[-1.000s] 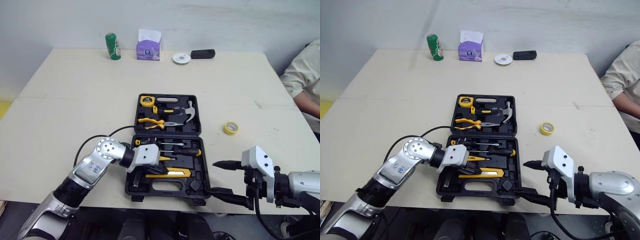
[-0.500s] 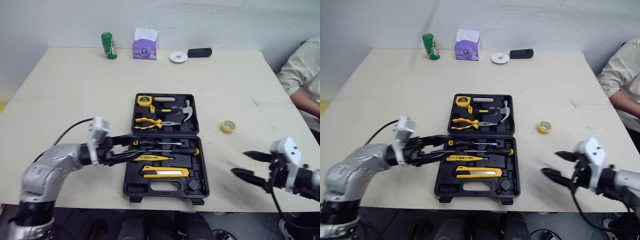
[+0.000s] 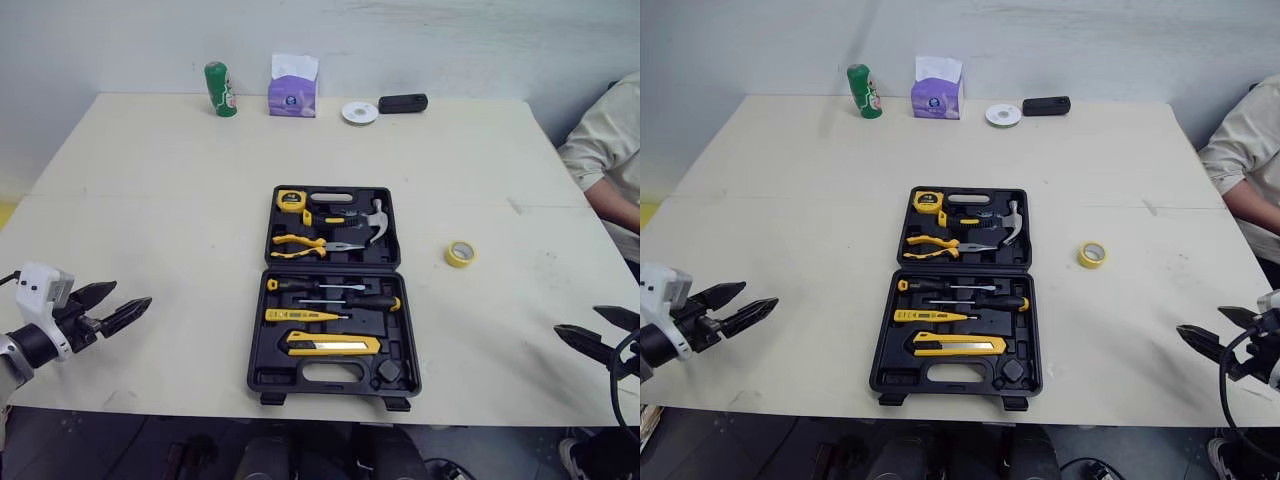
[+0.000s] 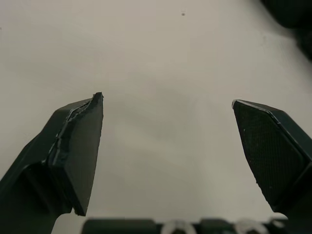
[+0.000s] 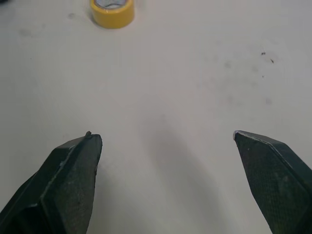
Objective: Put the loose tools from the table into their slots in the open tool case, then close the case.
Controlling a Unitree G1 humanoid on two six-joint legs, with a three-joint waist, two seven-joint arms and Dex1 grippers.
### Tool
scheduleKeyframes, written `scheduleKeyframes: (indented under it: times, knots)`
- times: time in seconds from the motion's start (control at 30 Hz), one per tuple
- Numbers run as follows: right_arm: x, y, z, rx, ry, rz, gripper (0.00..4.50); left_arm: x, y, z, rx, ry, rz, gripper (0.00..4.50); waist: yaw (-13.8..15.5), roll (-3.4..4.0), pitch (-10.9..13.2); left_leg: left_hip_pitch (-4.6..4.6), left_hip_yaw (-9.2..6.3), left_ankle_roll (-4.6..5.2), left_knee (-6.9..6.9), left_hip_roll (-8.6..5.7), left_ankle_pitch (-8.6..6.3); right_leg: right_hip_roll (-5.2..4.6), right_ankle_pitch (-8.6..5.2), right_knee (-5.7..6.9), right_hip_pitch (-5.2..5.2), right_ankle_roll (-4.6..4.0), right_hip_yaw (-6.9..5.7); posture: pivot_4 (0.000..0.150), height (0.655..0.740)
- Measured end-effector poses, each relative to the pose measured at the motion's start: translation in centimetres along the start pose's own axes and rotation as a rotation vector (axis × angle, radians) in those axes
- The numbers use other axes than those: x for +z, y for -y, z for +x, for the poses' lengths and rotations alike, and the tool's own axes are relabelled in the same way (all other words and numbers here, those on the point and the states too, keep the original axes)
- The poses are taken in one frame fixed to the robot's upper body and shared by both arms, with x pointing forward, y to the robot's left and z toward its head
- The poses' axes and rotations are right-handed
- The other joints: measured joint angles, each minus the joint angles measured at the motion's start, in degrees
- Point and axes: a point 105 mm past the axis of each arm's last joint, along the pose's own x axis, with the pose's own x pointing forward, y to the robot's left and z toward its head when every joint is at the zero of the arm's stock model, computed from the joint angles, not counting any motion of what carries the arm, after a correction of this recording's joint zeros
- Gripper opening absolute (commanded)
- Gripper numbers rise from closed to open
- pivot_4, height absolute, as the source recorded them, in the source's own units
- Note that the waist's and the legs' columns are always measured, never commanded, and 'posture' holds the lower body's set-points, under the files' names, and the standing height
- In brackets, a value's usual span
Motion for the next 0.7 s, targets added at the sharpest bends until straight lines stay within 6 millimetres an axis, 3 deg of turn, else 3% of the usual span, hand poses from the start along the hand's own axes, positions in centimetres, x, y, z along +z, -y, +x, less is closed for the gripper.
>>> scheduleKeyframes:
  times: [0.17, 0.3, 0.53, 0.6, 0.7]
  knots:
    - [3.8, 0.2, 2.2, 0.128, -0.004, -0.142, 4.50, 3.7, 4.3, 2.2, -0.260, 0.054, 0.074, 4.45, -0.1, 0.33, 0.2, 0.03, 0.05, -0.06, 0.01, -0.03, 0.13, -0.05, 0.01, 0.14, -0.04, -0.02, 0.01, 0.150, 0.7278]
    - [8.1, -1.2, 3.3, 0.305, -0.039, -0.311, 4.50, 7.0, 8.2, 3.6, -0.468, 0.082, 0.171, 4.45, -0.2, 0.82, 0.5, 0.00, 0.09, 0.14, -0.04, 0.00, 0.31, 0.08, -0.04, 0.22, -0.11, -0.10, -0.02, 0.150, 0.7278]
    - [12.8, -2.8, 6.2, 0.517, -0.186, -0.548, 4.50, 11.3, 13.7, 6.2, -0.751, 0.144, 0.271, 4.45, -1.2, 0.76, 0.7, -0.06, 0.20, 0.12, 0.03, -0.08, 0.47, 0.14, -0.02, 0.38, -0.18, -0.06, 0.01, 0.150, 0.7278]
    - [15.2, -2.8, 8.8, 0.513, -0.278, -0.684, 4.50, 12.6, 17.0, 7.0, -0.896, 0.191, 0.345, 4.45, -1.7, 0.73, 0.7, -0.10, 0.29, 0.11, 0.03, -0.11, 0.60, 0.19, 0.00, 0.56, -0.17, -0.01, 0.03, 0.150, 0.7278]
    - [15.5, -2.8, 11.4, 0.523, -0.411, -0.765, 4.50, 12.6, 18.8, 7.7, -0.965, 0.220, 0.350, 4.45, -2.2, 0.61, 0.8, -0.17, 0.23, 0.10, 0.03, -0.08, 0.64, 0.26, 0.00, 0.54, -0.20, -0.02, -0.03, 0.150, 0.7278]
